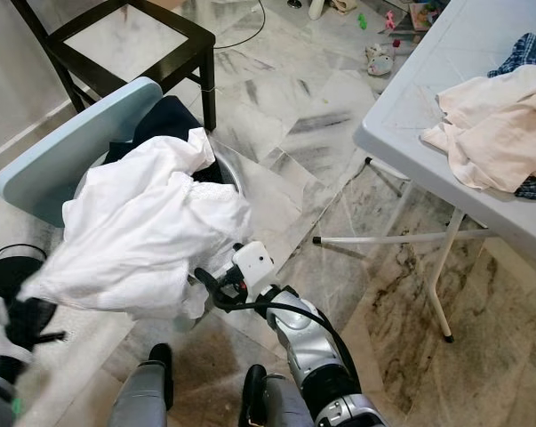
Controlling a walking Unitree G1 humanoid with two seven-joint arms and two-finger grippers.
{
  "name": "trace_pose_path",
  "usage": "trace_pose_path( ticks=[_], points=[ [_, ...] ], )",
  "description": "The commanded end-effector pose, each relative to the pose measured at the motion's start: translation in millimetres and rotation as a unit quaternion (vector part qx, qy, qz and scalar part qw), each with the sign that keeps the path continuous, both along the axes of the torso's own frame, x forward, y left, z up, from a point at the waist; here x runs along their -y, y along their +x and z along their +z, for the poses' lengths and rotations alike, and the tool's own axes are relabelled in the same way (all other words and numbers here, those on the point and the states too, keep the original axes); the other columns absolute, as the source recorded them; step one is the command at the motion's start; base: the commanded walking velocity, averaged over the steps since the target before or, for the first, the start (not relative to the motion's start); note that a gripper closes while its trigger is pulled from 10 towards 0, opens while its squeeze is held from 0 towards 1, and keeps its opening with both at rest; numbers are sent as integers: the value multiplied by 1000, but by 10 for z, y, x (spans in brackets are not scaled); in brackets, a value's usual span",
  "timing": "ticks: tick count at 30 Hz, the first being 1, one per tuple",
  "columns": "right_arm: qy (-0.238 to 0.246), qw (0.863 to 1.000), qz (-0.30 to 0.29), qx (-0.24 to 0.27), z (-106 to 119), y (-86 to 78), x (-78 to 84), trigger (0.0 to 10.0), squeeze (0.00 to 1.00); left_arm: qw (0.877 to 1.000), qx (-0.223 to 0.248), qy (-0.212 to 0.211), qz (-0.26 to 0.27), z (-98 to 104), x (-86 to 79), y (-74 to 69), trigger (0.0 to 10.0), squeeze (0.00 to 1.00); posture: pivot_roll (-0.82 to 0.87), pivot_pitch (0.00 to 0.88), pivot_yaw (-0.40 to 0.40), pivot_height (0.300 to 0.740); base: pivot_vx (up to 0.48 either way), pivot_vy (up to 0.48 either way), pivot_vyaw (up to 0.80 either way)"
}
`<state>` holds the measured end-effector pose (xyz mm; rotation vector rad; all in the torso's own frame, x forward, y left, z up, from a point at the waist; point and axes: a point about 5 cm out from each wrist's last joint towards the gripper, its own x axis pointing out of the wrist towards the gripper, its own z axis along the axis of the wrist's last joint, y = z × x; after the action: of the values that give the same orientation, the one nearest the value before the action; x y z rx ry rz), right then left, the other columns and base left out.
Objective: Hang hanger
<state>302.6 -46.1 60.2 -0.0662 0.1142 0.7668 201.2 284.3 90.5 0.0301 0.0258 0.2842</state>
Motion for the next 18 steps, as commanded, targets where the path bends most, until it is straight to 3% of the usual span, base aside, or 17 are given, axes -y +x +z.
trace_pose_path(
  ticks=[1,5,10,12,14,18],
  points=[
    [-8,1000,-1,-17,-106,-60,46,10000,0,1000,2,10,25,31,-68,-36,0,0,357,344,-168,740,0,0,0],
    [-10,1000,-4,-17,-106,-54,66,10000,0,999,44,8,3,298,-68,207,0,0,353,347,-167,740,0,0,0],
    [-12,1000,-11,-14,-100,-46,86,10000,0,995,81,39,-30,546,-38,517,0,0,342,347,-162,740,0,0,0],
    [-11,1000,-12,-13,-100,-46,91,10000,0,995,86,41,-25,587,-64,562,0,0,339,346,-161,740,0,0,0],
    [-12,1000,-15,-12,-100,-48,107,10000,0,992,109,57,-5,752,-160,723,0,0,333,346,-161,740,0,0,0],
    [-12,1000,-17,-11,-99,-49,117,10000,0,989,135,59,3,898,-187,840,0,0,329,344,-161,740,0,0,0]
  ],
)
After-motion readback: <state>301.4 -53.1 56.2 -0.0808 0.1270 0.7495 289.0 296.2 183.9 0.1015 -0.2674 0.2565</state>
